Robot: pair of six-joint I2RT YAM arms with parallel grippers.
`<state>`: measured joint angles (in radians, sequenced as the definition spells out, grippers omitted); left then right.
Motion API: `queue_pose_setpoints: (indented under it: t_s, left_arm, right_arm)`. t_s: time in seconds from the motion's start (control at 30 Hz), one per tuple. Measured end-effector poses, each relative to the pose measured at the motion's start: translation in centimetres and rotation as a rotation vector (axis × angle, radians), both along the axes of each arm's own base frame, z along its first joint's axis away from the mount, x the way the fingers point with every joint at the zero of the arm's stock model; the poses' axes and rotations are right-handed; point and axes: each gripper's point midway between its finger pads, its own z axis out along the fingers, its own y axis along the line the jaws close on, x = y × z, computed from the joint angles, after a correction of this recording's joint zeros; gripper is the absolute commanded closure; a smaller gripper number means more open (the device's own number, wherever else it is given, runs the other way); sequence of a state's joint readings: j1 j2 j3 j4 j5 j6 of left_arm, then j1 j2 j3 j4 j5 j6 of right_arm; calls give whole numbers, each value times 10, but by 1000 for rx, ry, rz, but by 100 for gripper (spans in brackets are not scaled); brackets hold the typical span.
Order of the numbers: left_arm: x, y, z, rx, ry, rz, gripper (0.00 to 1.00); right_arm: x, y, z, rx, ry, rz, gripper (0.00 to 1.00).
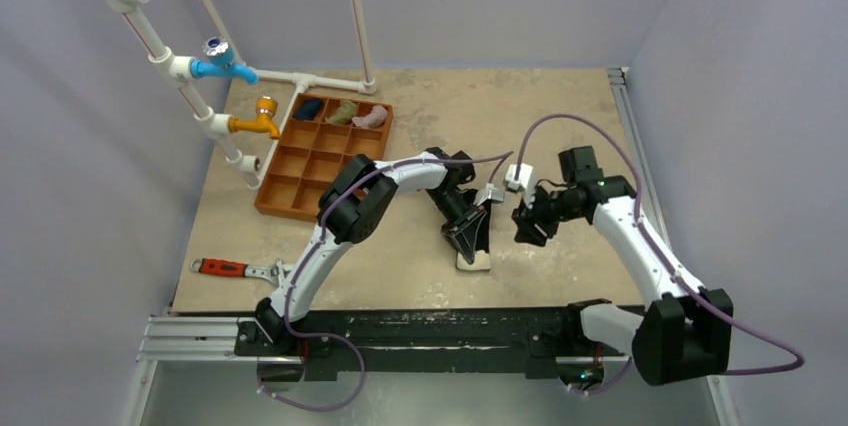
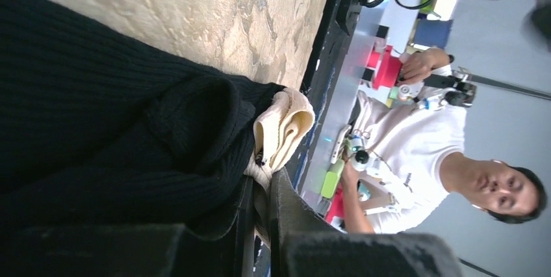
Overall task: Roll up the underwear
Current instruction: Roll the underwear to the center of the board.
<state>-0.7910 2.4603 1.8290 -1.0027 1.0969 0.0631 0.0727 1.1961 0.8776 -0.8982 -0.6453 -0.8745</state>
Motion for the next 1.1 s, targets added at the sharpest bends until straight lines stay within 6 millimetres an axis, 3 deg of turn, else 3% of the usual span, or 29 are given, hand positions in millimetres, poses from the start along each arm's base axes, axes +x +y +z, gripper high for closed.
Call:
queue_pose_setpoints:
  t_s: [0.17, 0.43, 0.63, 1.1]
  left_arm:
    - [6, 3, -1, -11, 71, 37, 100]
    - [20, 5, 0, -44, 127, 82, 100]
    - [21, 3, 1, -59, 139, 84, 100]
    - [22, 3, 2, -83, 148, 84, 100]
  right_arm:
    - [-21, 39, -5, -66, -94, 177, 48]
    - [-36, 73, -44, -195, -148, 332, 46]
    - [-39, 93, -50, -240, -221, 410, 45]
    - [-29, 97, -79, -351, -291, 433, 50]
